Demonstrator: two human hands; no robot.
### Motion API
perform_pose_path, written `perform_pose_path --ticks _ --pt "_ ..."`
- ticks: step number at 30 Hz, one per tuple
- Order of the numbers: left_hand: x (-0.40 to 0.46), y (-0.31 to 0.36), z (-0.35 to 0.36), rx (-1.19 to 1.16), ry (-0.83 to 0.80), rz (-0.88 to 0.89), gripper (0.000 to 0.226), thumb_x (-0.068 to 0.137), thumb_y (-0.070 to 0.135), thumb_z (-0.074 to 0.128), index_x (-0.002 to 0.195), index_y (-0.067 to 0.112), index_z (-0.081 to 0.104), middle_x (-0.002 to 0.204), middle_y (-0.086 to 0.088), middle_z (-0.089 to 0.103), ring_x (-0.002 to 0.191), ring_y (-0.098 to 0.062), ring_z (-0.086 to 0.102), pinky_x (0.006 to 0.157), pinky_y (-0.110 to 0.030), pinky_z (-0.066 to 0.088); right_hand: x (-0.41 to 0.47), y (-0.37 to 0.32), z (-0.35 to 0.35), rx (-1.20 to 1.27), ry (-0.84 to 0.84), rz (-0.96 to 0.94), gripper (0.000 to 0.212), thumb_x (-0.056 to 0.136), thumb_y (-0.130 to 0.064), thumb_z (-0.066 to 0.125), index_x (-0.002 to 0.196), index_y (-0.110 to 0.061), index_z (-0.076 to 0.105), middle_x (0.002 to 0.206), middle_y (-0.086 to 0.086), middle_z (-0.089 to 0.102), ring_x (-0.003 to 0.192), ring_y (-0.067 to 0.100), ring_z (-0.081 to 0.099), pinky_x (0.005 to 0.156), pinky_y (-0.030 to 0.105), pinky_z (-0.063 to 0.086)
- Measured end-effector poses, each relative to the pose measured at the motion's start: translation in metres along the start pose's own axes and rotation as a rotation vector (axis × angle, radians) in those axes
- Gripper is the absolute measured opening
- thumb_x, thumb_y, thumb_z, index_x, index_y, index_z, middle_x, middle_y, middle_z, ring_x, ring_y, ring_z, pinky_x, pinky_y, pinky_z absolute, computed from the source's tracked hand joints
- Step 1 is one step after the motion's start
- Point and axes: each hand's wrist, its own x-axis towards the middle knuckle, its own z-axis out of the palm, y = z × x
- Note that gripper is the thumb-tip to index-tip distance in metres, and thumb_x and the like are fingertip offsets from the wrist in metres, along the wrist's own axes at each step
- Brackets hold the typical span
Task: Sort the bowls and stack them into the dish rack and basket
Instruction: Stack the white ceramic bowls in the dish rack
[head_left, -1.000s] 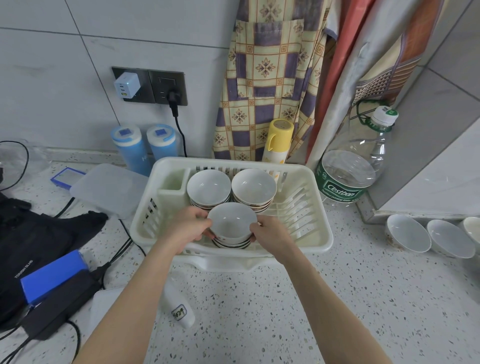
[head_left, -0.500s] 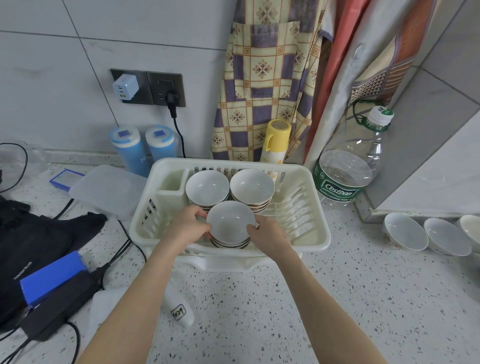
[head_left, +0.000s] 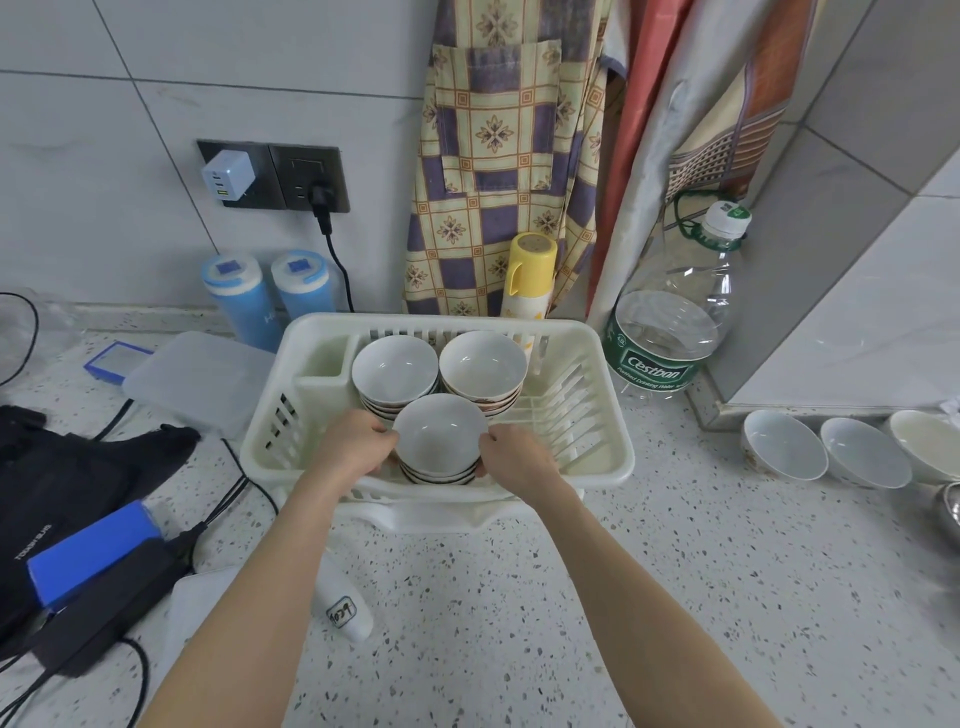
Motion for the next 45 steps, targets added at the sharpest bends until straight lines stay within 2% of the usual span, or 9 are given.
perform_pose_path --ticks 4,6,9,11,17,23,32,38,45 --pt "-0.001 -0.001 0.001 0.028 0.039 0.021 0.022 0.086 0.018 0.060 0.082 0.000 0.072 0.077 -0.015 0.075 0.068 -0.031 0.068 0.070 -0.039 0.056 -0.002 -0.001 0.000 0.012 0.023 -0.003 0.033 0.092 -0.020 0.036 0.086 -0.002 0.063 0.091 0.011 0.073 0.063 0.018 0.052 0.055 0.027 0.038" --pt "-0.005 0.000 0.002 0.020 0.117 0.057 0.017 0.088 0.023 0.061 0.088 0.009 0.071 0.084 -0.005 0.074 0.081 -0.027 0.068 0.075 -0.042 0.055 -0.007 -0.001 0.002 0.064 0.142 -0.008 0.035 0.095 -0.026 0.040 0.095 -0.002 0.066 0.078 0.009 0.068 0.065 0.023 0.057 0.054 0.026 0.039" --pt "-0.018 -0.001 0.002 -0.147 0.243 0.151 0.011 0.094 0.028 0.058 0.104 0.027 0.063 0.095 0.008 0.069 0.089 -0.012 0.063 0.068 -0.026 0.045 -0.018 0.003 0.000 0.319 0.263 -0.108 0.028 0.096 -0.025 0.047 0.110 -0.013 0.068 0.057 -0.002 0.057 0.048 0.010 0.048 0.047 0.022 0.037" --pt "-0.028 0.001 0.001 -0.331 0.330 0.179 0.009 0.096 0.027 0.058 0.103 0.031 0.062 0.096 0.008 0.072 0.092 -0.012 0.064 0.073 -0.029 0.049 -0.028 0.009 -0.009 0.561 0.222 -0.192 0.026 0.096 -0.020 0.049 0.111 -0.017 0.069 0.060 -0.007 0.061 0.049 0.005 0.046 0.050 0.018 0.039" --pt "-0.074 0.032 0.025 -0.778 0.426 0.207 0.011 0.097 0.019 0.057 0.096 0.028 0.064 0.078 0.004 0.074 0.045 -0.001 0.048 0.042 -0.014 0.040 -0.070 0.068 -0.048 0.984 0.209 -0.215 0.021 0.098 -0.014 0.051 0.105 -0.017 0.071 0.062 -0.002 0.064 0.047 0.004 0.044 0.047 0.015 0.038" --pt "-0.119 0.103 0.100 -0.919 0.307 0.261 0.017 0.098 0.021 0.059 0.085 0.029 0.066 0.072 -0.001 0.068 0.041 -0.006 0.044 0.039 -0.016 0.036 -0.099 0.168 -0.104 1.110 0.404 0.002 0.021 0.098 -0.013 0.051 0.098 -0.012 0.073 0.058 0.002 0.062 0.043 0.008 0.036 0.043 0.018 0.031" --pt "-0.147 0.192 0.247 -0.754 0.043 0.310 0.009 0.099 0.021 0.058 0.096 0.020 0.066 0.068 0.003 0.069 0.043 -0.009 0.041 0.039 -0.019 0.032 -0.098 0.325 -0.184 1.296 0.571 0.406 0.015 0.092 -0.014 0.056 0.100 -0.010 0.068 0.067 0.004 0.060 0.040 0.010 0.035 0.037 0.018 0.026" --pt "-0.138 0.235 0.332 -0.643 -0.126 0.123 0.014 0.098 0.032 0.059 0.103 0.020 0.065 0.077 0.001 0.073 0.042 -0.007 0.046 0.042 -0.018 0.038 -0.086 0.386 -0.223 1.296 0.495 0.553 0.019 0.093 -0.016 0.056 0.110 -0.006 0.058 0.090 0.013 0.066 0.036 0.007 0.035 0.031 0.015 0.024" --pt "-0.112 0.277 0.394 -0.517 -0.340 -0.192 0.033 0.096 0.042 0.054 0.122 0.022 0.053 0.098 -0.008 0.075 0.048 -0.011 0.042 0.038 -0.020 0.024 -0.068 0.422 -0.249 1.231 0.386 0.638 0.029 0.097 -0.027 0.052 0.120 -0.010 0.048 0.099 0.015 0.071 0.047 0.012 0.034 0.031 0.014 0.023"
